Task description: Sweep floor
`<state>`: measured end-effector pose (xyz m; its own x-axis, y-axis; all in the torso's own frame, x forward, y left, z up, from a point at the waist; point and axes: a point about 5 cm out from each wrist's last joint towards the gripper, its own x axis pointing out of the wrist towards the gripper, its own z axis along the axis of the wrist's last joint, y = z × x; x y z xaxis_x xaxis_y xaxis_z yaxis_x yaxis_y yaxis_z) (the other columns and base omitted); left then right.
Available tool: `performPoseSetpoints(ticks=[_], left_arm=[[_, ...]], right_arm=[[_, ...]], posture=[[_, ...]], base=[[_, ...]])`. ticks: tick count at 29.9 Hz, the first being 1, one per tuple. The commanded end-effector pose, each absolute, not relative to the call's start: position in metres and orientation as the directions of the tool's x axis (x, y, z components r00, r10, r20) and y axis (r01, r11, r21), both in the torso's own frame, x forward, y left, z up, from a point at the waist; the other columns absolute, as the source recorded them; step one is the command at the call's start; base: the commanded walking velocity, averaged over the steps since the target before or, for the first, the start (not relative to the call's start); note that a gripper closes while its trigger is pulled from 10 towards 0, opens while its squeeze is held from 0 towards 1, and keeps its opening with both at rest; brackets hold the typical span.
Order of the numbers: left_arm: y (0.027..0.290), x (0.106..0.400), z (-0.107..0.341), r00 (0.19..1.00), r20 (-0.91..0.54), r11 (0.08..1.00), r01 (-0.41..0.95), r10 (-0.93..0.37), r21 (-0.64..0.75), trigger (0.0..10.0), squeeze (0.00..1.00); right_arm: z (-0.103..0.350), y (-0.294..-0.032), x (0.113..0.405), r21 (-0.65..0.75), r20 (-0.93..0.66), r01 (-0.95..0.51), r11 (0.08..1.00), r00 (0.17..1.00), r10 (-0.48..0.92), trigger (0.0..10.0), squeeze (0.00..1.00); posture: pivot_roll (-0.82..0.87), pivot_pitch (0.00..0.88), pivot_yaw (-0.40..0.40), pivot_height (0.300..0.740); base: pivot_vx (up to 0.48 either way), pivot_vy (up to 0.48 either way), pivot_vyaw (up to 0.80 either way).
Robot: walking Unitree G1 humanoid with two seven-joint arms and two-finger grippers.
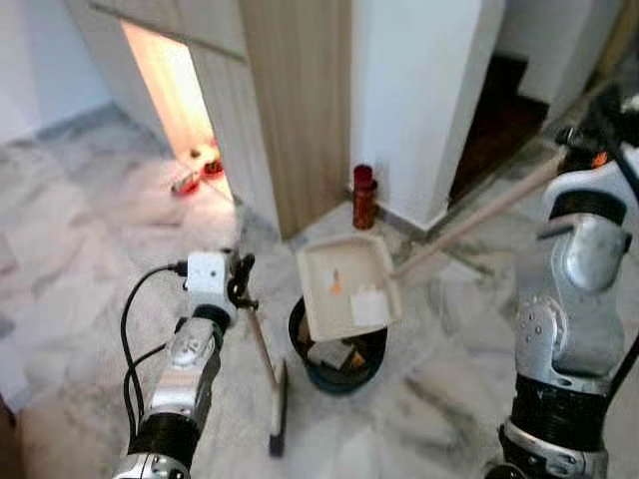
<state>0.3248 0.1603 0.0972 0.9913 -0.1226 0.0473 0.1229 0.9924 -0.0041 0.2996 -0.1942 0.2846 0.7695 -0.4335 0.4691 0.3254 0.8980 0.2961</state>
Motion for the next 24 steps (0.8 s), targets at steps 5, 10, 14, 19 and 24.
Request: performPoseSetpoints(ticks=[5,10,14,19,24], left_arm=[[0.163,0.328,0.108,0.989,0.091,0.993,0.116,-0.118,0.026,10.0,0.00],[0.163,0.328,0.108,0.989,0.090,0.993,0.115,-0.117,0.026,10.0,0.00],[0.163,0.328,0.108,0.989,0.090,0.993,0.116,-0.118,0.026,10.0,0.00],[0.163,0.328,0.108,0.989,0.093,0.993,0.118,-0.119,0.021,10.0,0.00],[0.162,0.328,0.107,0.988,0.090,0.992,0.122,-0.123,0.021,10.0,0.00]], right_arm=[[0.300,-0.187,0.294,0.314,0.535,0.256,0.914,0.747,-0.393,10.0,0.00],[0.301,-0.185,0.295,0.305,0.538,0.241,0.921,0.754,-0.376,10.0,0.00],[0.301,-0.184,0.295,0.300,0.541,0.227,0.926,0.760,-0.361,10.0,0.00],[0.301,-0.178,0.296,0.274,0.552,0.176,0.945,0.776,-0.305,10.0,0.00],[0.303,-0.170,0.297,0.232,0.569,0.119,0.965,0.788,-0.234,10.0,0.00]], posture=[[-0.06,0.000,0.038,0.740],[-0.06,0.000,0.036,0.740],[-0.06,0.000,0.037,0.740],[-0.06,0.000,0.037,0.740],[-0.06,0.000,0.036,0.740]], base=[[0.373,0.000,0.00],[0.373,0.000,0.00],[0.374,0.000,0.00],[0.144,0.000,0.00],[0.000,0.000,0.00]])
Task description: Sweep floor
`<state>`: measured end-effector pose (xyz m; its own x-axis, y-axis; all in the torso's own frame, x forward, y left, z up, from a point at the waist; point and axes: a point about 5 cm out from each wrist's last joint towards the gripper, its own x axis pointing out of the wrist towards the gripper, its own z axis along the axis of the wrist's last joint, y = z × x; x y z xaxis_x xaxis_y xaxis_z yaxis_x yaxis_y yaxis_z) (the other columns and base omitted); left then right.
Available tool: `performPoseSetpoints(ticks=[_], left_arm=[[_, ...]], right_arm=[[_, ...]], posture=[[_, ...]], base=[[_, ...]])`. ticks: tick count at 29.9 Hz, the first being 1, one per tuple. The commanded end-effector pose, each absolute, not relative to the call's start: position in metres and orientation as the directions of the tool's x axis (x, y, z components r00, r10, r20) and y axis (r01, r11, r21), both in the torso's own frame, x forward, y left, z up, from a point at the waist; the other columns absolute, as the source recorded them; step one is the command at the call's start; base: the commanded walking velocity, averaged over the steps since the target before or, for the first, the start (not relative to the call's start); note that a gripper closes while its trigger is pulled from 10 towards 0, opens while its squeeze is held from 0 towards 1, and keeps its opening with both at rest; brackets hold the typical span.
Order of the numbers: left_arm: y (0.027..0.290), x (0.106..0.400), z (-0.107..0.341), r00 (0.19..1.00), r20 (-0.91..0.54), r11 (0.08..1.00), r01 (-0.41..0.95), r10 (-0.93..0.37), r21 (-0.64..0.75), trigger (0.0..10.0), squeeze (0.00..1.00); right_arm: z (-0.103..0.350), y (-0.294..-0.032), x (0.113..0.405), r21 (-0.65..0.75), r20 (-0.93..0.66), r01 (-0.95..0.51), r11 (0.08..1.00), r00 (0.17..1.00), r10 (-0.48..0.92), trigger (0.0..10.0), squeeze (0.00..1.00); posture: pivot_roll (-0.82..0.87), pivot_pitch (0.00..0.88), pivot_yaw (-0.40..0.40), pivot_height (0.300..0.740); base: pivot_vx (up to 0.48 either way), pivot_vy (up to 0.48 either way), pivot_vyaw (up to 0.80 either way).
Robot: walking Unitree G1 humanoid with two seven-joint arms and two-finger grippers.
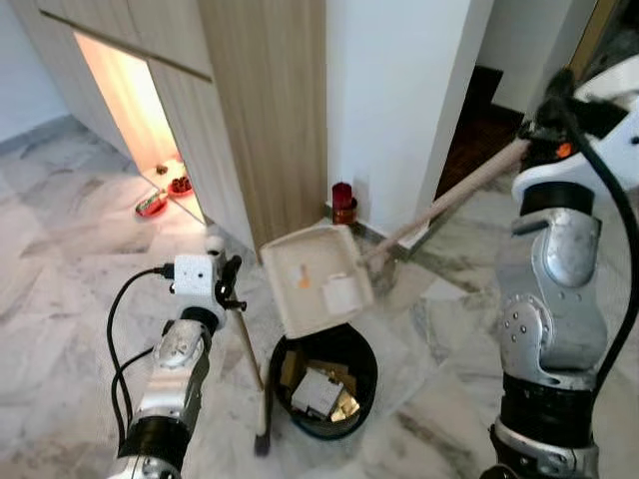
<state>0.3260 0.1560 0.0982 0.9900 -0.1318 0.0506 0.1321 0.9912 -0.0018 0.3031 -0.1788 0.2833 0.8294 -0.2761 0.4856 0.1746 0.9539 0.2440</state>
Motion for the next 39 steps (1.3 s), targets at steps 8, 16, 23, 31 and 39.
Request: performPoseSetpoints(ticks=[8,16,23,31,39], left_arm=[[0.162,0.328,0.106,0.988,0.086,0.992,0.125,-0.127,0.021,10.0,0.00],[0.161,0.328,0.107,0.988,0.087,0.991,0.130,-0.131,0.021,10.0,0.00],[0.161,0.328,0.106,0.987,0.085,0.991,0.134,-0.135,0.021,10.0,0.00],[0.161,0.328,0.107,0.987,0.085,0.991,0.136,-0.137,0.020,10.0,0.00],[0.161,0.328,0.107,0.987,0.085,0.990,0.139,-0.140,0.019,10.0,0.00]], right_arm=[[0.305,-0.151,0.294,0.171,0.608,-0.006,0.985,0.787,-0.101,10.0,0.00],[0.308,-0.136,0.286,0.085,0.654,-0.075,0.994,0.757,0.001,10.0,0.00],[0.306,-0.130,0.284,0.045,0.656,-0.100,0.994,0.753,0.046,10.0,0.00],[0.304,-0.114,0.276,-0.116,0.676,-0.150,0.982,0.712,0.189,10.0,0.00],[0.302,-0.107,0.273,-0.191,0.677,-0.153,0.970,0.694,0.243,10.0,0.00]], posture=[[-0.06,0.000,0.036,0.740],[-0.06,0.000,0.038,0.740],[-0.07,0.000,0.041,0.740],[-0.07,0.000,0.043,0.740],[-0.07,0.000,0.044,0.740]], base=[[0.000,0.000,0.00],[0.000,0.000,0.00],[0.000,0.000,0.00],[0.000,0.000,0.00],[0.000,0.000,0.00]])
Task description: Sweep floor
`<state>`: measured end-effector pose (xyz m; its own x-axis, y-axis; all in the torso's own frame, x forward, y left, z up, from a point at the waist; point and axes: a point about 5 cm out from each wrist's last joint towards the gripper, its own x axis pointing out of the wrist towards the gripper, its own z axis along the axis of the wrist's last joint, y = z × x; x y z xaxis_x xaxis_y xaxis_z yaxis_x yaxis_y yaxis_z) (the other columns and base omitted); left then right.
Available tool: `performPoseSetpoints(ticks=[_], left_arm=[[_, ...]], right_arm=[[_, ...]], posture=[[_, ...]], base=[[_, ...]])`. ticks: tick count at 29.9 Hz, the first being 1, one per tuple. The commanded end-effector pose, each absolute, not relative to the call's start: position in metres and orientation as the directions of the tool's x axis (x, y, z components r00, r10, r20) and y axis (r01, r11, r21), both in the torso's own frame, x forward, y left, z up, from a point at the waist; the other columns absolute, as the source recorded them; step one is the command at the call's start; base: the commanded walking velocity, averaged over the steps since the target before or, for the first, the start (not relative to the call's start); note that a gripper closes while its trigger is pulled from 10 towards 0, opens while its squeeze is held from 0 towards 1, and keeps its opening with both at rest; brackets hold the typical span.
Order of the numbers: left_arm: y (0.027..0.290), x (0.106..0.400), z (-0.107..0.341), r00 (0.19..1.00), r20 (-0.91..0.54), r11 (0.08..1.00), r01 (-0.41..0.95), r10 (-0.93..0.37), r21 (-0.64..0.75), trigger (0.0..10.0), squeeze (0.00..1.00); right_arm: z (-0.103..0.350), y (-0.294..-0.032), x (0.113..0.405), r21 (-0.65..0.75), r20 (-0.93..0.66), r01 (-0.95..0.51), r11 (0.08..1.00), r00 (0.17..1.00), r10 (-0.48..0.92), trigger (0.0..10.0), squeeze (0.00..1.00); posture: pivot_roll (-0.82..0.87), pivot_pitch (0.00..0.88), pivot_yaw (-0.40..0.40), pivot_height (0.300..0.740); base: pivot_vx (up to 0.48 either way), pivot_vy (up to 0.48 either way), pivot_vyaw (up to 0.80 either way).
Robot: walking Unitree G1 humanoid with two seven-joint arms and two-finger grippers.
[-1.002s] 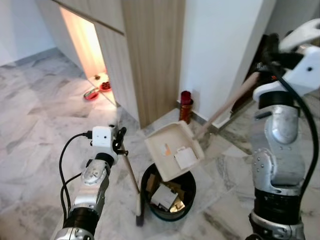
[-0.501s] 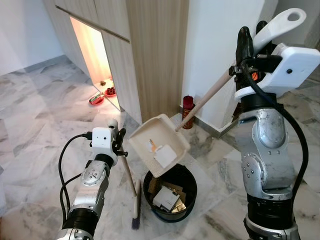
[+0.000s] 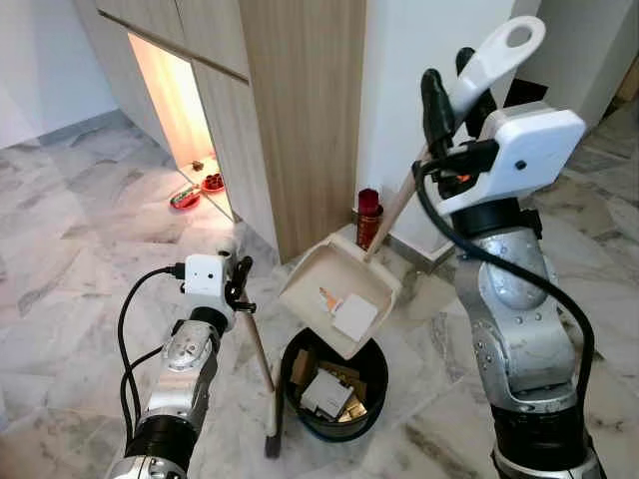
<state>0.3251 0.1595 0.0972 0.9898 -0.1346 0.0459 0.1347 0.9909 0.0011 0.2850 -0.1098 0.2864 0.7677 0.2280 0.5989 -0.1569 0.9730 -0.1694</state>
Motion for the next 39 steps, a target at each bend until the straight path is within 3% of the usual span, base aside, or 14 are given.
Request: performPoseSetpoints(ticks=[1,14,39], left_arm=[[0.161,0.328,0.107,0.987,0.085,0.990,0.139,-0.140,0.019,10.0,0.00],[0.160,0.328,0.107,0.986,0.086,0.990,0.142,-0.143,0.016,10.0,0.00],[0.159,0.328,0.107,0.985,0.084,0.989,0.149,-0.150,0.015,10.0,0.00]], right_arm=[[0.302,-0.107,0.273,-0.191,0.677,-0.153,0.970,0.694,0.243,10.0,0.00],[0.305,-0.090,0.263,-0.267,0.704,-0.191,0.945,0.631,0.326,10.0,0.00],[0.297,-0.085,0.264,-0.363,0.677,-0.161,0.918,0.631,0.379,10.0,0.00]], posture=[[-0.07,0.000,0.044,0.740],[-0.06,0.000,0.042,0.740],[-0.06,0.000,0.042,0.740]], base=[[0.000,0.000,0.00],[0.000,0.000,0.00],[0.000,0.000,0.00]])
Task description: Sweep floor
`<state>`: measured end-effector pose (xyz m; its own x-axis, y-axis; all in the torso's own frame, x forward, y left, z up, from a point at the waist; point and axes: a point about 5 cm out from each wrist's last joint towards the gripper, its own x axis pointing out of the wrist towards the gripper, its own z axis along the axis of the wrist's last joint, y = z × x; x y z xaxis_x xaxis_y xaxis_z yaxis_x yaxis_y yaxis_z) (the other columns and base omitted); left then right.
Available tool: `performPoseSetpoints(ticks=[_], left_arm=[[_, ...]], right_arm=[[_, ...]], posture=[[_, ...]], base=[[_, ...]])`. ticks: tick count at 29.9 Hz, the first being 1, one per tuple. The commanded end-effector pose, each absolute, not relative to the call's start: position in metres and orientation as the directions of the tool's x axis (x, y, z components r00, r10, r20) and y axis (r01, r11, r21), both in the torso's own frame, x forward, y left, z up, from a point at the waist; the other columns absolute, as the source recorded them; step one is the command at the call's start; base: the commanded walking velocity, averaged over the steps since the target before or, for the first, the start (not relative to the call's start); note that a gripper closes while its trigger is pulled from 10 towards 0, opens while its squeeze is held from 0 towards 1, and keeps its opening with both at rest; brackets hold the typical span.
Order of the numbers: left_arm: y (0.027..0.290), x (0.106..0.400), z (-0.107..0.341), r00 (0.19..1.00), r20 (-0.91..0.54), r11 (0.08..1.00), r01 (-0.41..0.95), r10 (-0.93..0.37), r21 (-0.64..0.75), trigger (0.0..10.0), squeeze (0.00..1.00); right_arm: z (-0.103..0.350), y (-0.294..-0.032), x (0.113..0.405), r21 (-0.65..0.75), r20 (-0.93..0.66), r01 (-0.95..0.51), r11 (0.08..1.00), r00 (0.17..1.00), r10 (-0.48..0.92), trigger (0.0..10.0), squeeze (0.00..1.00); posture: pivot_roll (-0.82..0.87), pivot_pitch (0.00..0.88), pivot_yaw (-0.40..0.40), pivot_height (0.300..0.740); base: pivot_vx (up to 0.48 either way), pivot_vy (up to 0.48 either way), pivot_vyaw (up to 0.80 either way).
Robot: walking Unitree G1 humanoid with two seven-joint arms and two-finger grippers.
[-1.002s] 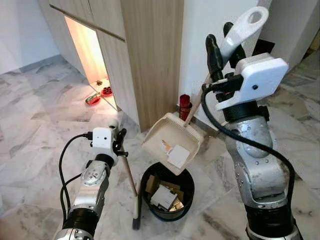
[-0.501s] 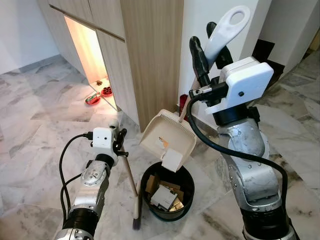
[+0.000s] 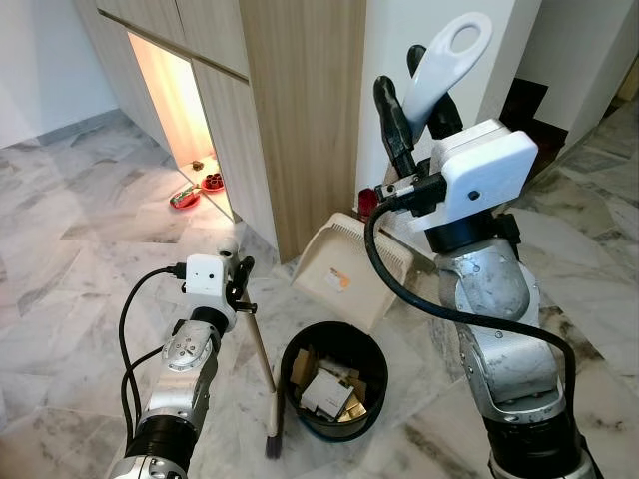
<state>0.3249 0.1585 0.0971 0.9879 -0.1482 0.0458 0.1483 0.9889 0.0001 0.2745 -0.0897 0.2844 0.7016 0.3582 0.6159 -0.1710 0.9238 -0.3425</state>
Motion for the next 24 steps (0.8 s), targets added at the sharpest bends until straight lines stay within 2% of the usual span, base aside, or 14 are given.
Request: performPoseSetpoints(ticks=[1,4,6,7,11,15,24], left_arm=[[0.159,0.328,0.107,0.985,0.083,0.989,0.149,-0.149,0.014,10.0,0.00],[0.159,0.327,0.106,0.985,0.083,0.988,0.151,-0.152,0.014,10.0,0.00],[0.159,0.327,0.106,0.985,0.082,0.988,0.151,-0.152,0.015,10.0,0.00],[0.159,0.327,0.106,0.985,0.082,0.988,0.151,-0.152,0.015,10.0,0.00],[0.159,0.327,0.106,0.985,0.079,0.988,0.153,-0.153,0.013,10.0,0.00],[0.159,0.327,0.105,0.985,0.077,0.988,0.154,-0.155,0.015,10.0,0.00],[0.161,0.326,0.105,0.985,0.074,0.988,0.153,-0.153,0.017,10.0,0.00]], right_arm=[[0.296,-0.085,0.264,-0.364,0.676,-0.156,0.918,0.633,0.376,10.0,0.00],[0.294,-0.102,0.271,-0.358,0.685,-0.012,0.934,0.676,0.271,10.0,0.00],[0.293,-0.122,0.276,-0.340,0.696,0.121,0.932,0.699,0.163,10.0,0.00],[0.293,-0.122,0.276,-0.340,0.696,0.121,0.932,0.699,0.163,10.0,0.00],[0.287,-0.161,0.279,-0.332,0.696,0.359,0.872,0.718,-0.031,10.0,0.00],[0.271,-0.179,0.279,-0.352,0.666,0.444,0.824,0.737,-0.113,10.0,0.00],[0.221,-0.201,0.277,-0.370,0.570,0.491,0.788,0.790,-0.225,10.0,0.00]], posture=[[-0.06,0.000,0.042,0.740],[-0.06,0.000,0.043,0.740],[-0.06,0.000,0.043,0.740],[-0.06,0.000,0.043,0.740],[-0.07,0.000,0.043,0.740],[-0.07,0.000,0.046,0.740],[-0.07,0.000,0.048,0.740]], base=[[0.000,0.000,0.00],[0.000,0.000,0.00],[0.000,0.000,0.00],[0.000,0.000,0.00],[0.000,0.000,0.00],[0.000,0.000,0.00],[0.000,0.000,0.00]])
